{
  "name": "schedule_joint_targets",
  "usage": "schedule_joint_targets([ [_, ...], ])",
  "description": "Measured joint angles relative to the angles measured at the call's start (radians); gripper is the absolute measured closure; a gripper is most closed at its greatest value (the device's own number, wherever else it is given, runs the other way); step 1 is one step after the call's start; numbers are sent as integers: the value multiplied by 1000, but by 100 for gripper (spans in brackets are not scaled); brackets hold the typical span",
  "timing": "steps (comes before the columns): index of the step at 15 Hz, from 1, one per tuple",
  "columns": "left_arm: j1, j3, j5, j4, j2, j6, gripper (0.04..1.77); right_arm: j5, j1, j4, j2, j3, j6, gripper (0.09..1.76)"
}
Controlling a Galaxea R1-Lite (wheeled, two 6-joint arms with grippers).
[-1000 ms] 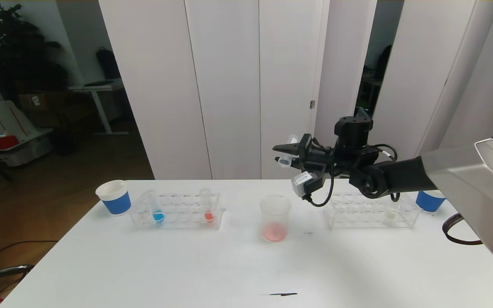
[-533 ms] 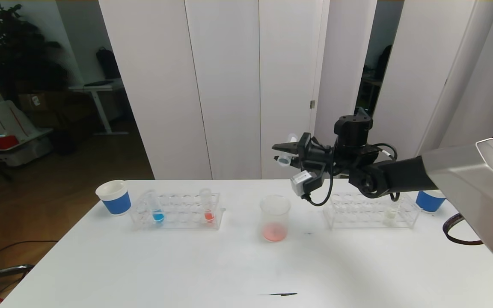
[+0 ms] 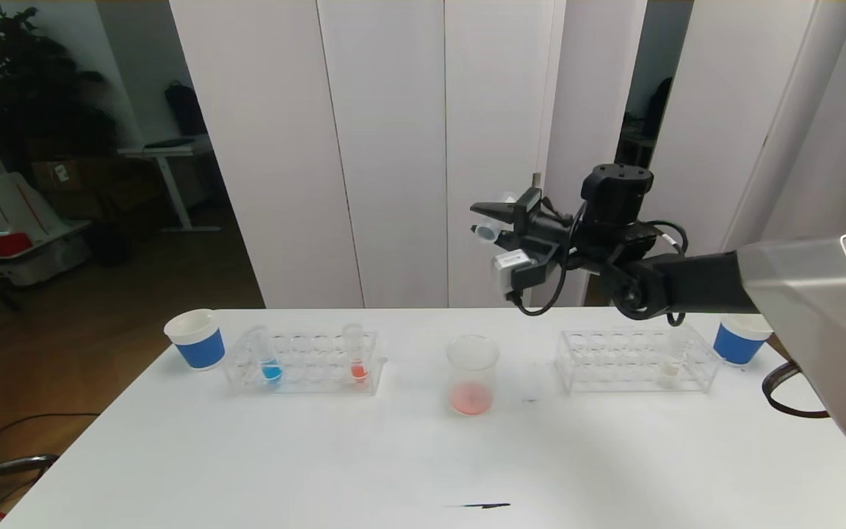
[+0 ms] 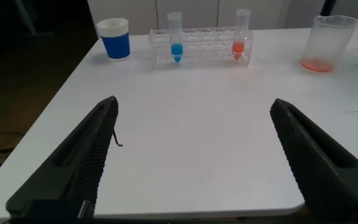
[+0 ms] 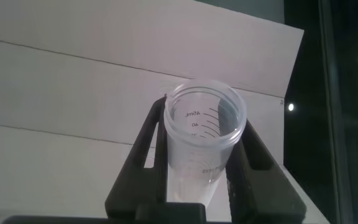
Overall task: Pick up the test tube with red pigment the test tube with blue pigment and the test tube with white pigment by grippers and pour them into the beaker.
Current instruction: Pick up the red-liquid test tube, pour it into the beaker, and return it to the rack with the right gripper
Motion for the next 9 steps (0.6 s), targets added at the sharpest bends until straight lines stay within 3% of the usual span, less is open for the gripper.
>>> schedule_joint_targets([
  [5,0,0,0,0,0,0,6,-254,27,-64,-20,-17,232,126],
  [9,0,0,0,0,0,0,6,-391,33,-131,-22,4,406,126],
])
